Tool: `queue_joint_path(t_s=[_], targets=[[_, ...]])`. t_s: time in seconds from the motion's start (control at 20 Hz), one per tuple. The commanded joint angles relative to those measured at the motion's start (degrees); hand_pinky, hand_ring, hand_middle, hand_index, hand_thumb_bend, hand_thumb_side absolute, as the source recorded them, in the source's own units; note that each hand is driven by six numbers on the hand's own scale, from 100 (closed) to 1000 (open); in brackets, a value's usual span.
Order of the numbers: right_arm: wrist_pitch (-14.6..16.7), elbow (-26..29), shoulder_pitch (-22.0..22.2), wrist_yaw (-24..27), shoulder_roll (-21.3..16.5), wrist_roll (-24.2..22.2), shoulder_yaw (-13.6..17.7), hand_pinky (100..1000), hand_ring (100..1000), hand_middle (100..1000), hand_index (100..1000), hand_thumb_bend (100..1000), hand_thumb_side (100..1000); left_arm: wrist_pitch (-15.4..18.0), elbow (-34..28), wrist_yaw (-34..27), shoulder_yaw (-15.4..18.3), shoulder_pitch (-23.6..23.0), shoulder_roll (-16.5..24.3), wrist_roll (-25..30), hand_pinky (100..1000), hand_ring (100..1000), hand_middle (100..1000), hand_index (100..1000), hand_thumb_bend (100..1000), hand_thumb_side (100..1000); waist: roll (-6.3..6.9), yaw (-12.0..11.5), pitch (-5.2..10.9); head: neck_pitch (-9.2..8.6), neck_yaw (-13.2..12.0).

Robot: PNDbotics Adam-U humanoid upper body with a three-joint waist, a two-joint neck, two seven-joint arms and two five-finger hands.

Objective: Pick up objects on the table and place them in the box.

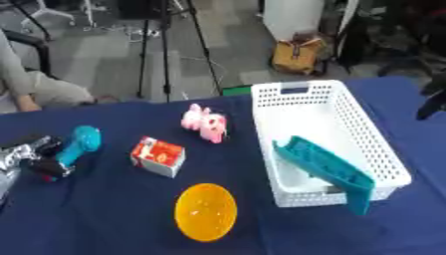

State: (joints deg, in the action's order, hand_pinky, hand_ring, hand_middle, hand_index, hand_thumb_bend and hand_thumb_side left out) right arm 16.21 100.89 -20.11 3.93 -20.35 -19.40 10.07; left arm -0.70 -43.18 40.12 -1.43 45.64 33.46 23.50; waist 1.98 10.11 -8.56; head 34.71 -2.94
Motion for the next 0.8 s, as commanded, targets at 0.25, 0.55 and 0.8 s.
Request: queue_joint_path(t_s=[0.25, 0.55, 0.8], targets=[[-0.13, 0.57, -0.32, 0.45, -0.60, -0.01, 0.35, 480, 505, 602, 757, 168, 591, 1.24, -9.52, -3.92, -2.37, 4.33, 1.13, 1.92, 428, 224, 142, 246, 100, 262, 0.03, 0.38, 1.55, -0.28, -0.13], [-0.46, 0.66, -0.32, 0.90, -0.05, -0.83, -0.42, 481, 505, 602, 757, 169, 591, 3.47, -17.57, -3.89, -6.64, 10.53, -4.84, 4.01, 439, 239, 156, 261, 100, 269, 0.62, 2.52, 2.51, -0.33, -1.21], [-0.61, 0.74, -0.79, 1.36, 0.29, -1.97, -1.33, 481, 504, 602, 758, 168, 591, 5.79, -19.84, 0.58, -10.72, 13.18, -10.33, 5.14, 460, 282, 198, 300, 100, 261, 1.14, 4.87, 2.54, -0.91, -1.59]])
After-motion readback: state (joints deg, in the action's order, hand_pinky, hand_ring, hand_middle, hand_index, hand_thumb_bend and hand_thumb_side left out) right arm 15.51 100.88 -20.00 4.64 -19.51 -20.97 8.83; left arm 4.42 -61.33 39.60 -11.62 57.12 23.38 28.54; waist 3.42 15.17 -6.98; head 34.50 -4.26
